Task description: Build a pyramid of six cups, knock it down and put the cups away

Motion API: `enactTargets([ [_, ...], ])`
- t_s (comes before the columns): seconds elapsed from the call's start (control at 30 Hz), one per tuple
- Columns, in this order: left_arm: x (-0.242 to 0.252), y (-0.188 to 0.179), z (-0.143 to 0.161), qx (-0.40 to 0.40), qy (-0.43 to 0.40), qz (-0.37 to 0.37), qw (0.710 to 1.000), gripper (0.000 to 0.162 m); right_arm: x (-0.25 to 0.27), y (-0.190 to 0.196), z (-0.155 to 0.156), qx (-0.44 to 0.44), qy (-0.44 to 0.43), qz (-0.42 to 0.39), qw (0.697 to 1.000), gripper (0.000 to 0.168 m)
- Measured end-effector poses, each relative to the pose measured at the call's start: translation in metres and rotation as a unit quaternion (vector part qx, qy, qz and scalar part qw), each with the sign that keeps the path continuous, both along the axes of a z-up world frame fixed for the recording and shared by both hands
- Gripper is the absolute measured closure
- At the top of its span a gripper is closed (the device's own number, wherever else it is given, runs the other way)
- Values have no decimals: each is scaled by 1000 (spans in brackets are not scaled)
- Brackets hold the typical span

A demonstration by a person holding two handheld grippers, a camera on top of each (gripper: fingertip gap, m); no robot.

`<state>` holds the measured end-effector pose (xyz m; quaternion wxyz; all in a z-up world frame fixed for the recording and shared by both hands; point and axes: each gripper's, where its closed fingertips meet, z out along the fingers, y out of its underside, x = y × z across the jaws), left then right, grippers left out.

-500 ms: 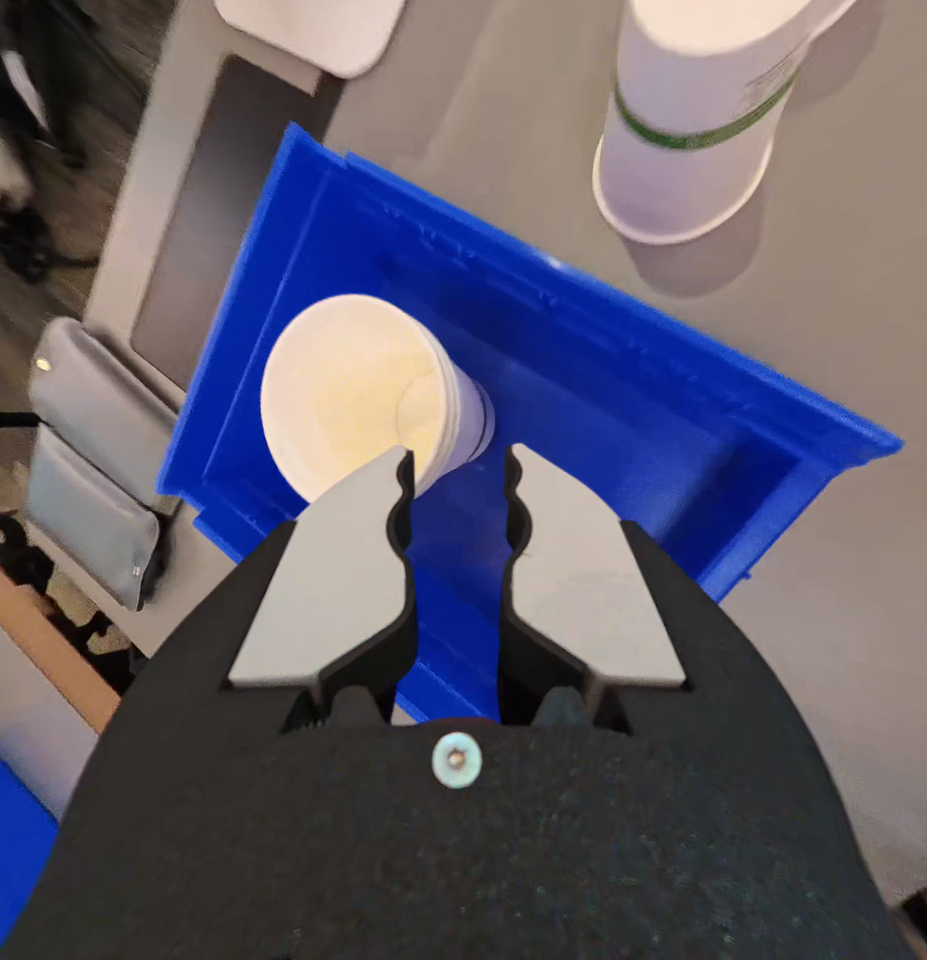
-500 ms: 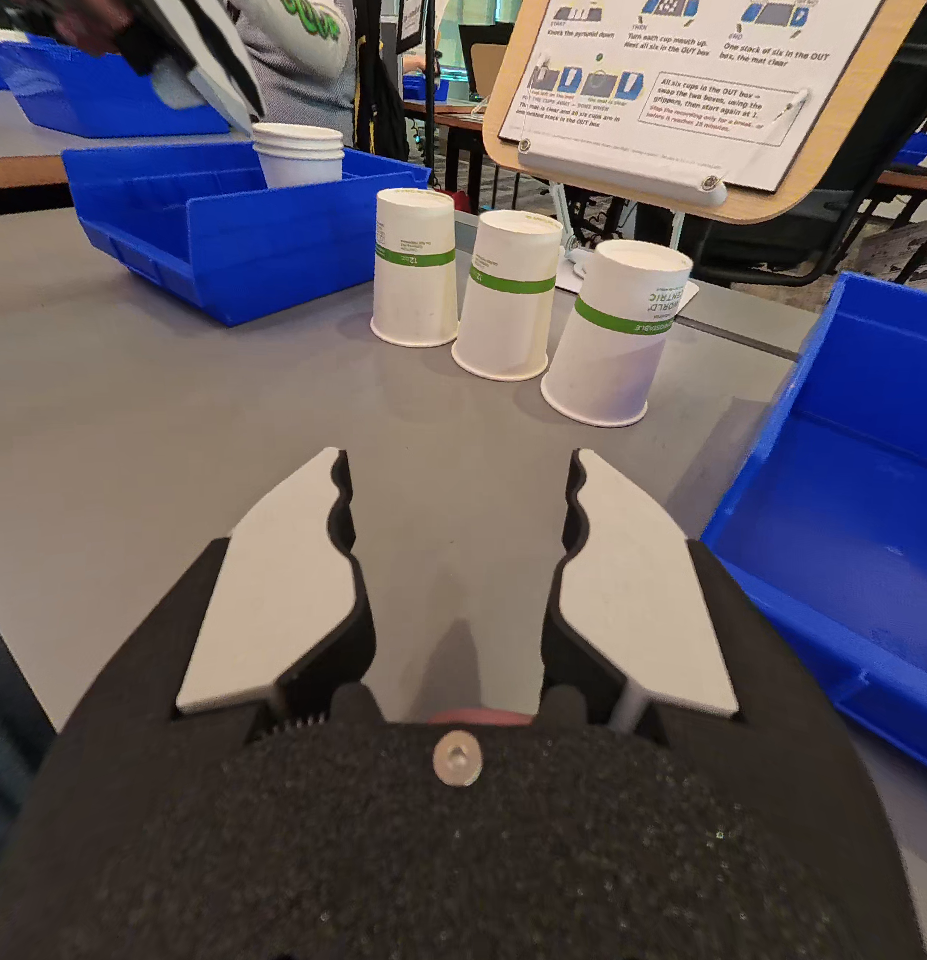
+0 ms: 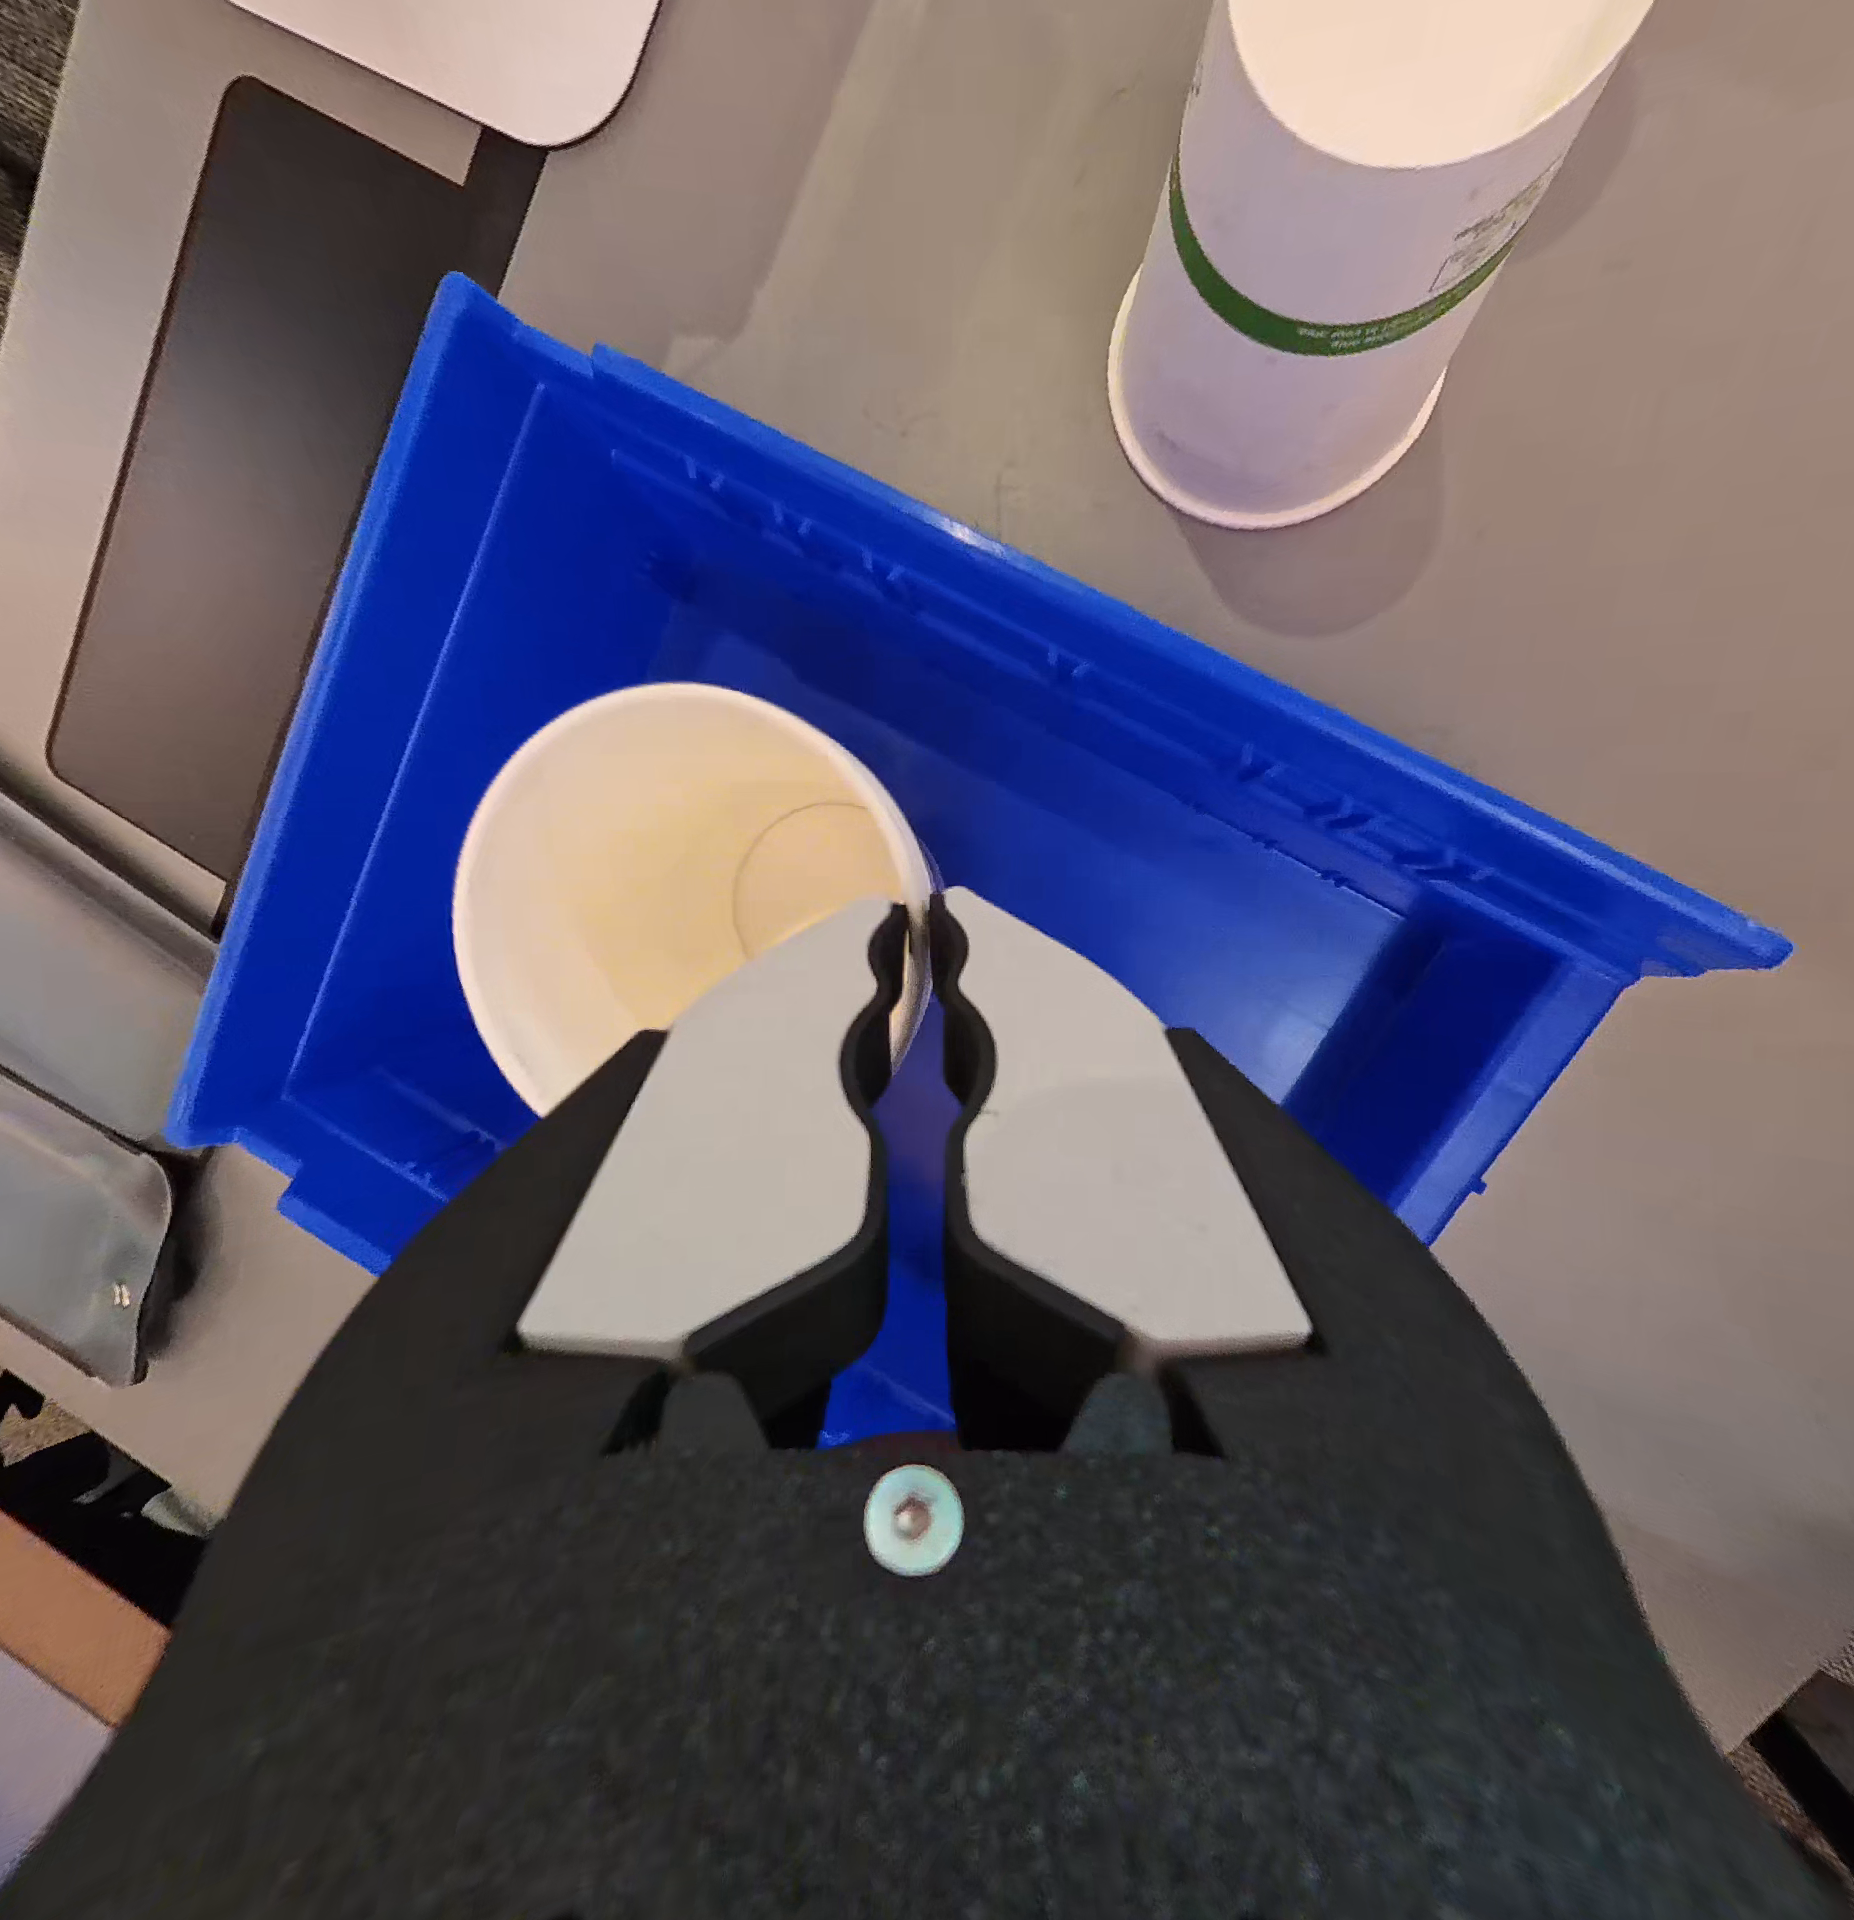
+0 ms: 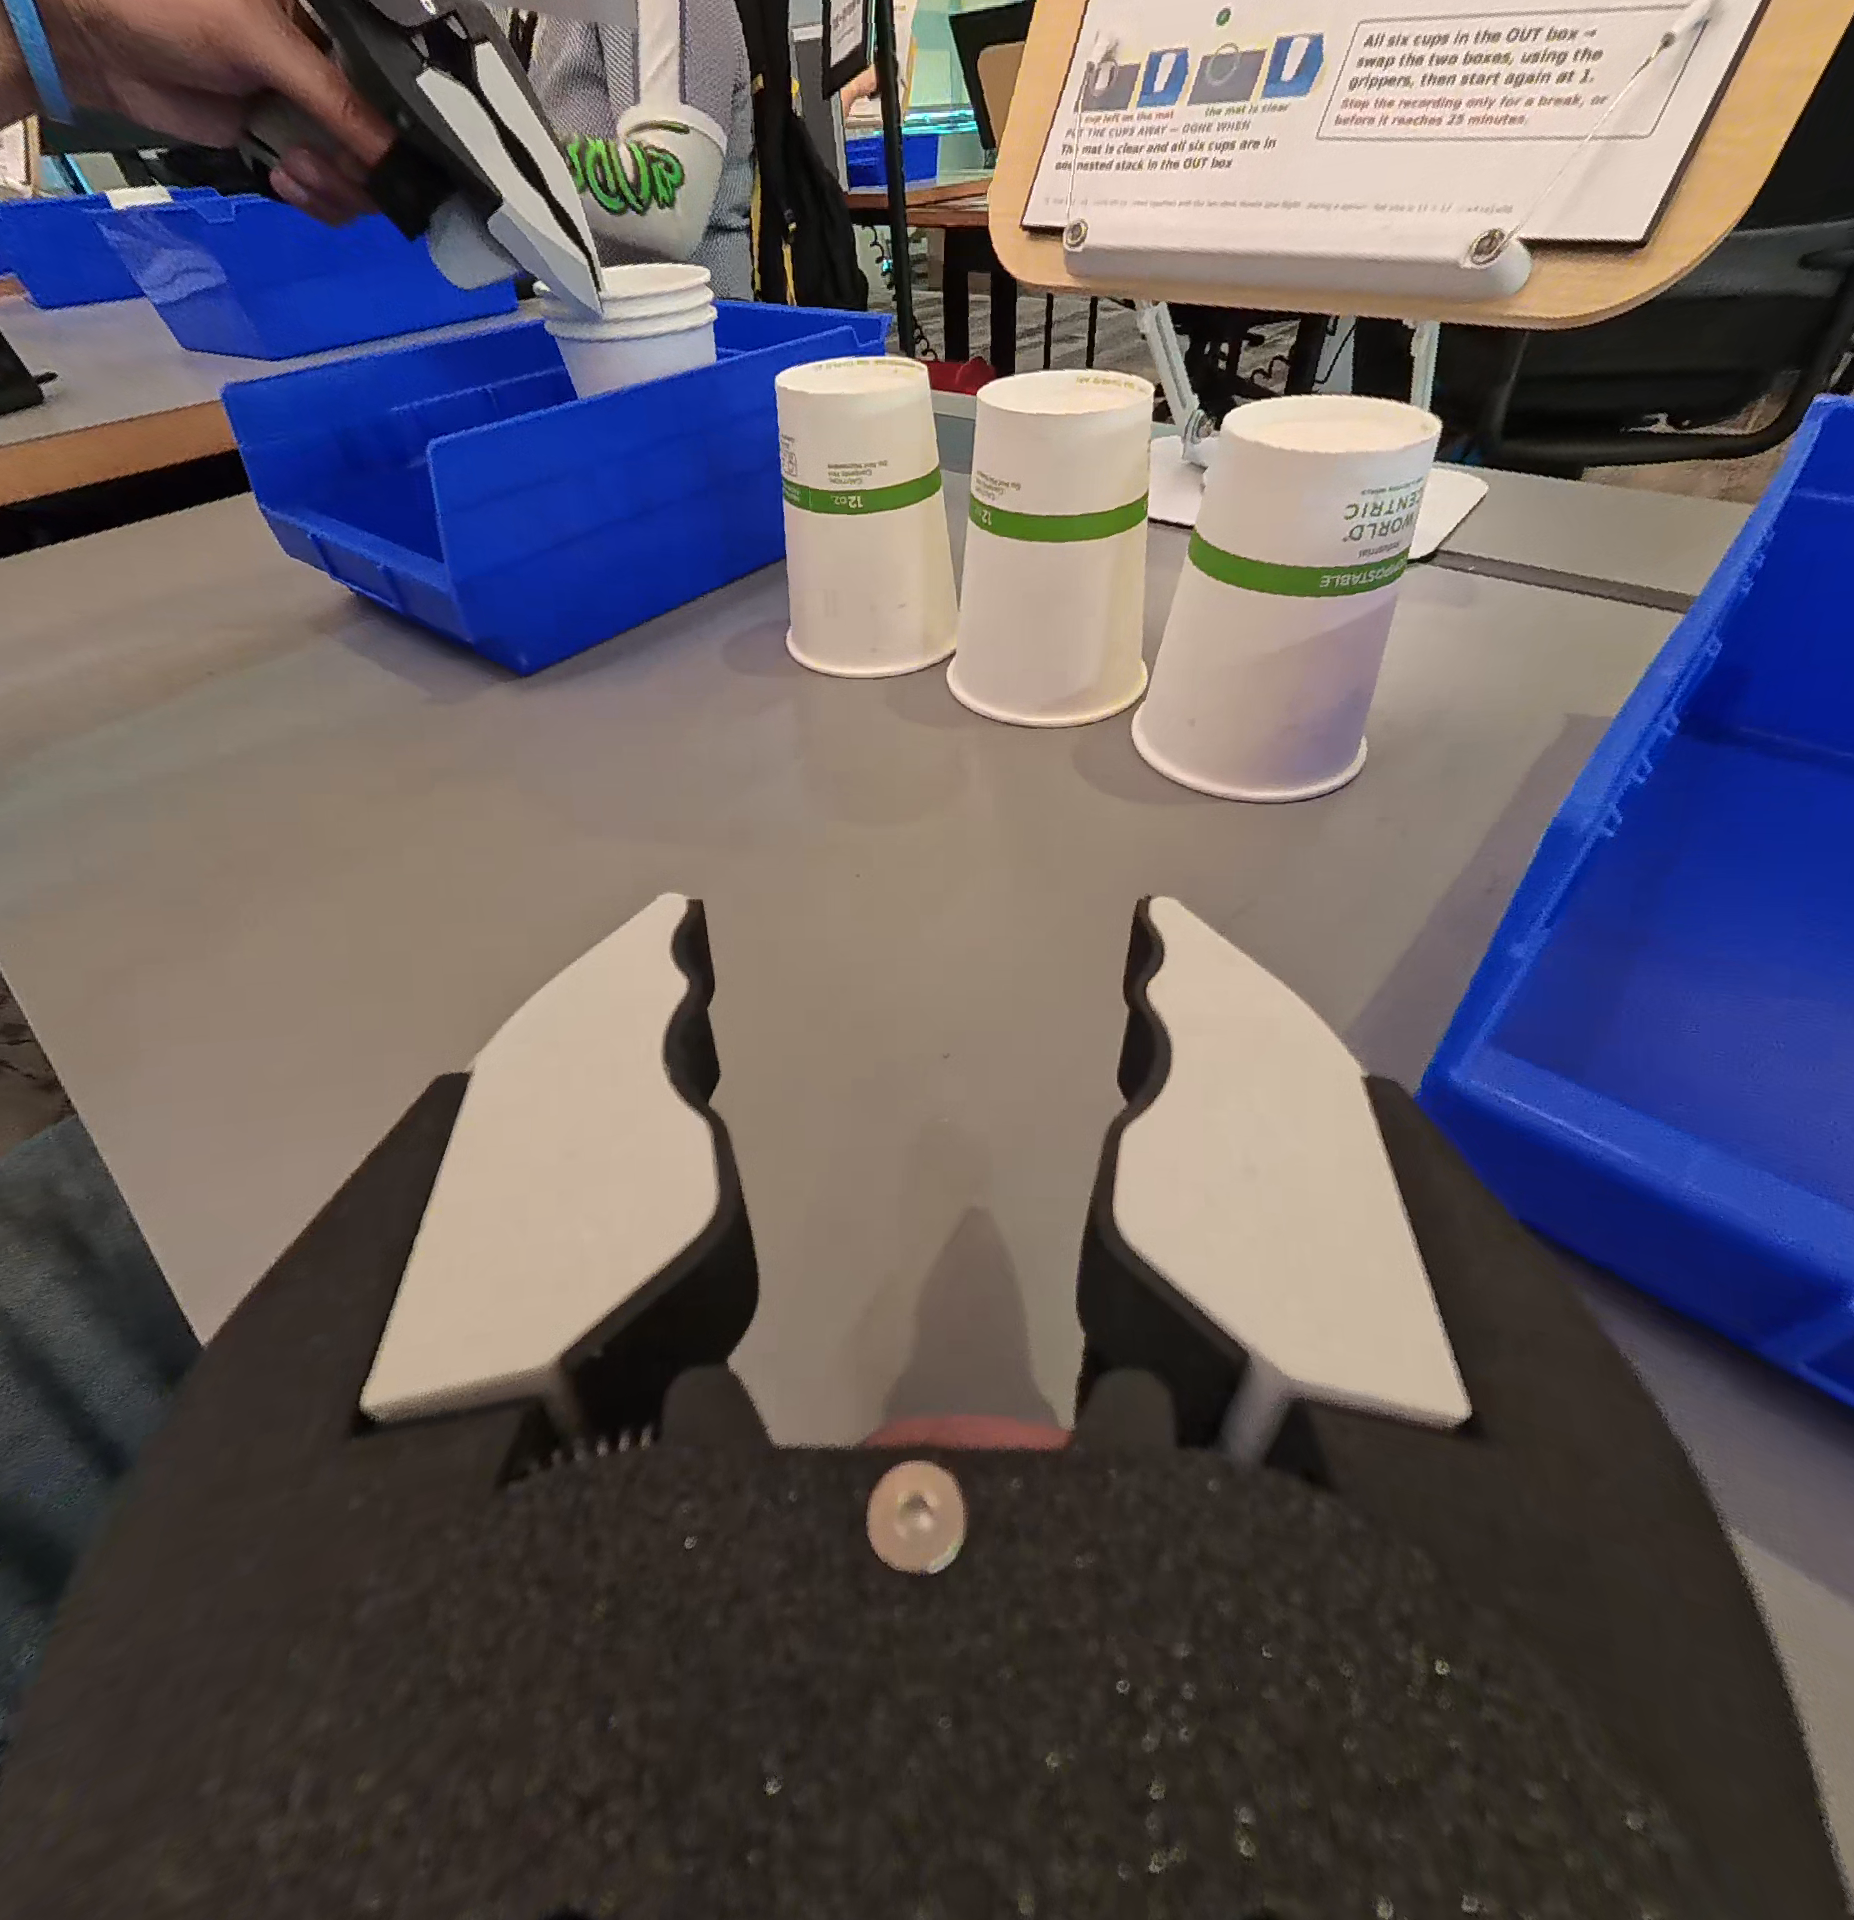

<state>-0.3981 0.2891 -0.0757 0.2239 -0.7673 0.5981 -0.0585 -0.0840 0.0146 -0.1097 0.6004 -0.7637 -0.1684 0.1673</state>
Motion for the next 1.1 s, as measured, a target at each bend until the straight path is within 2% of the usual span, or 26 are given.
enactTargets([
  [0.37, -1, -1, 14, -21, -16, 4, 1000, 158, -3, 0, 0, -1, -4, 6, 1000, 95],
  [0.7, 1, -12, 50, -3, -48, -7, 999, 159, -2, 0, 4, 4, 1, 7, 1000, 96],
  [0.9, 2, -19, 49, -6, -37, -14, 999, 159, -5, -1, 5, 8, -4, 10, 1000, 96],
  [1.0, 3, -17, 67, 10, -62, -8, 998, 159, -4, -1, 5, 10, -4, 8, 1000, 97],
  [1.1, 2, -19, 102, 39, -98, -9, 994, 159, -3, 0, 6, 12, 1, 9, 1000, 96],
])
